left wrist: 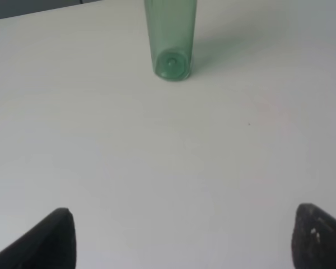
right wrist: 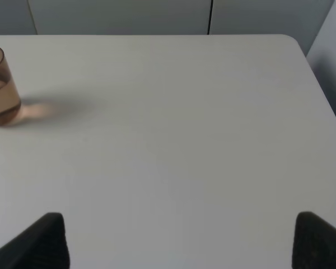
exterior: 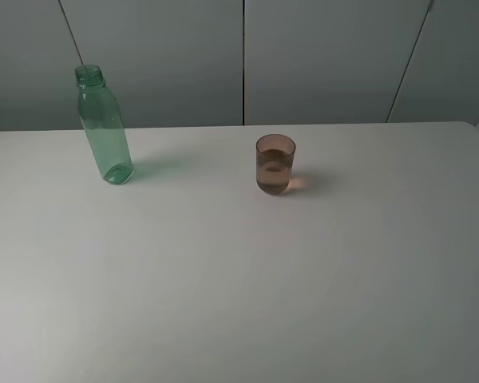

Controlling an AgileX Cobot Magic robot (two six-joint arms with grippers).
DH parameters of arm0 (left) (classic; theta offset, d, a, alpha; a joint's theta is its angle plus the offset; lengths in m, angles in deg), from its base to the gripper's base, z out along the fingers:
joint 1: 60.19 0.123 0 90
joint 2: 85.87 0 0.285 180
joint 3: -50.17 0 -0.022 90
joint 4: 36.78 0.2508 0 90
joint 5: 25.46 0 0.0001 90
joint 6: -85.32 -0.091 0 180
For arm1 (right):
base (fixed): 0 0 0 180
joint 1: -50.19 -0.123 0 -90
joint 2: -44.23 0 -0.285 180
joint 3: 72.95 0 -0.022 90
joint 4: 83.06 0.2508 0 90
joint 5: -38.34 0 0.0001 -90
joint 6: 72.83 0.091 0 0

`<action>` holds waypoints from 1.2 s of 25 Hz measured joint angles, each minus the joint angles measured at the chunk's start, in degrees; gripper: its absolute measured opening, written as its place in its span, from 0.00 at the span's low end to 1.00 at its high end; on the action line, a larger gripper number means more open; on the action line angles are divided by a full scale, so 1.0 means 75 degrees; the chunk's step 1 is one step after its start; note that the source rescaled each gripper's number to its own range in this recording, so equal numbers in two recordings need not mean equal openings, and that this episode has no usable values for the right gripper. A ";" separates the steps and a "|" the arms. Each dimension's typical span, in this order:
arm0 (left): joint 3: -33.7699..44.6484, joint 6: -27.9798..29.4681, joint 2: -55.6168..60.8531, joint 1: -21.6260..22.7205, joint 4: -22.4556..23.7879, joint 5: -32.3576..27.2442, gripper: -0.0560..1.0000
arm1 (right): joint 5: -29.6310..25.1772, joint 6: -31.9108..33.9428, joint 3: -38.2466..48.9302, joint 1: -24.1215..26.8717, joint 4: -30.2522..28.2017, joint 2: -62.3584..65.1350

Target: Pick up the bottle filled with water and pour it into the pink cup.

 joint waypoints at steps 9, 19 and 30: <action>0.0755 0.0207 0.2320 0.0000 0.0079 -0.0734 0.94 | 0.0000 0.0000 0.0000 0.0000 0.0000 0.0000; 0.0762 0.0386 0.2778 -0.0045 0.0241 -0.0776 0.94 | 0.0000 0.0000 0.0000 0.0000 0.0000 0.0000; 0.0773 0.0438 0.2778 -0.0055 0.0307 -0.0776 0.94 | 0.0000 0.0000 0.0000 0.0000 0.0000 0.0000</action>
